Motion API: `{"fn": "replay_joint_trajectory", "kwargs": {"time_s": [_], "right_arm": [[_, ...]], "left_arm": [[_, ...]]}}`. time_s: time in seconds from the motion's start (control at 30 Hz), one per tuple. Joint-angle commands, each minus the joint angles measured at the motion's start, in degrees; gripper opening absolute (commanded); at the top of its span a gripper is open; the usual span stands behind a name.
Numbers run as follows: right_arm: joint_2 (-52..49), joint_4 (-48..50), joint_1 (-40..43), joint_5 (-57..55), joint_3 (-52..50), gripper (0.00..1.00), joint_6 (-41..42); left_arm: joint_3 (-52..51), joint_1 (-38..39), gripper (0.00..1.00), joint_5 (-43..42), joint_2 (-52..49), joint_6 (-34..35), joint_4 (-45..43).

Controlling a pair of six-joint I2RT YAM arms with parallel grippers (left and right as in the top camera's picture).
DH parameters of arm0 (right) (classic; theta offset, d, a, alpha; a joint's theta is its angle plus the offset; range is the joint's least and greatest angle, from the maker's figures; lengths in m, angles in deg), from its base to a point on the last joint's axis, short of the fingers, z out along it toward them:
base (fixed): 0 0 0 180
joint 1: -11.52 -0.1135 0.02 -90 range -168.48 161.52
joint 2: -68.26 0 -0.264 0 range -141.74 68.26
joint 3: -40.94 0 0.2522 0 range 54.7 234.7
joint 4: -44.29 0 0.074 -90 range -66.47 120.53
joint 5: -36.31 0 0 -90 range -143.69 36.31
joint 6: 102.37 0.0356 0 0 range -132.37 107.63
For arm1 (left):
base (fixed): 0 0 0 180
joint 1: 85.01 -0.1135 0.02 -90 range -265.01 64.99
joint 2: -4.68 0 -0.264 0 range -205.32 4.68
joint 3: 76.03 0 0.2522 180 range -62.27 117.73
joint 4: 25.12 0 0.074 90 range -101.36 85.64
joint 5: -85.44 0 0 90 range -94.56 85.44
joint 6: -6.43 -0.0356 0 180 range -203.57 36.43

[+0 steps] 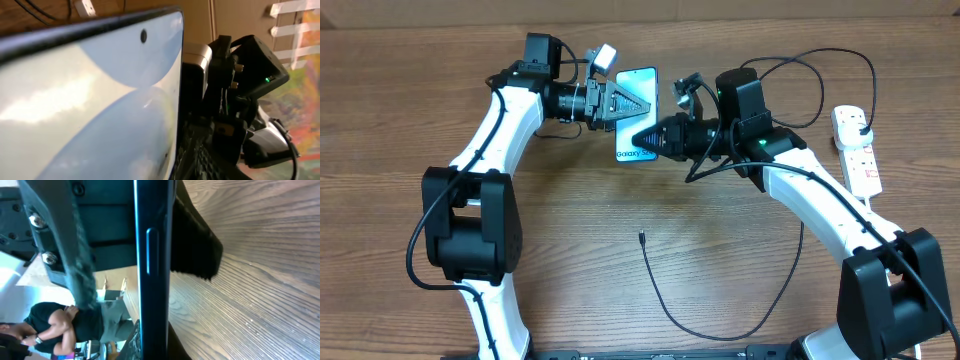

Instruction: Plug charger to phone and switch on socket

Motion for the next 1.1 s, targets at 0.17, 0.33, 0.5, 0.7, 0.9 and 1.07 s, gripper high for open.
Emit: {"fn": "replay_joint_trajectory", "kwargs": {"time_s": [0.17, 0.33, 0.5, 0.7, 0.9, 1.07], "right_arm": [[0.4, 1.3, -0.7, -0.2, 0.6, 0.04, 2.3], [0.4, 1.1, -0.7, -0.1, 0.6, 0.04, 2.3], [0.6, 0.7, 0.1, -0.2, 0.7, 0.38, 0.3], [5.2, -15.1, 3.4, -10.7, 0.8, 0.50, -11.4], [5.6, -38.7, -1.9, -30.9, 0.7, 0.50, -20.6], [5.4, -47.2, -12.6, -40.1, 0.6, 0.62, -20.7]], "left_arm": [[2.2, 1.5, 0.39, -4.6, 2.4, 4.1, -0.8], [3.7, 1.5, 0.06, -4.6, 2.4, 7.5, -3.5], [3.7, 1.4, 0.04, 0.6, 2.4, 7.5, -4.6], [3.7, 1.4, 0.04, 25.6, 2.4, 7.5, 1.0], [3.7, 1.4, 0.04, 44.1, 2.4, 7.5, 11.4], [3.7, 1.3, 0.04, 47.0, 2.4, 6.8, 14.4]]}}
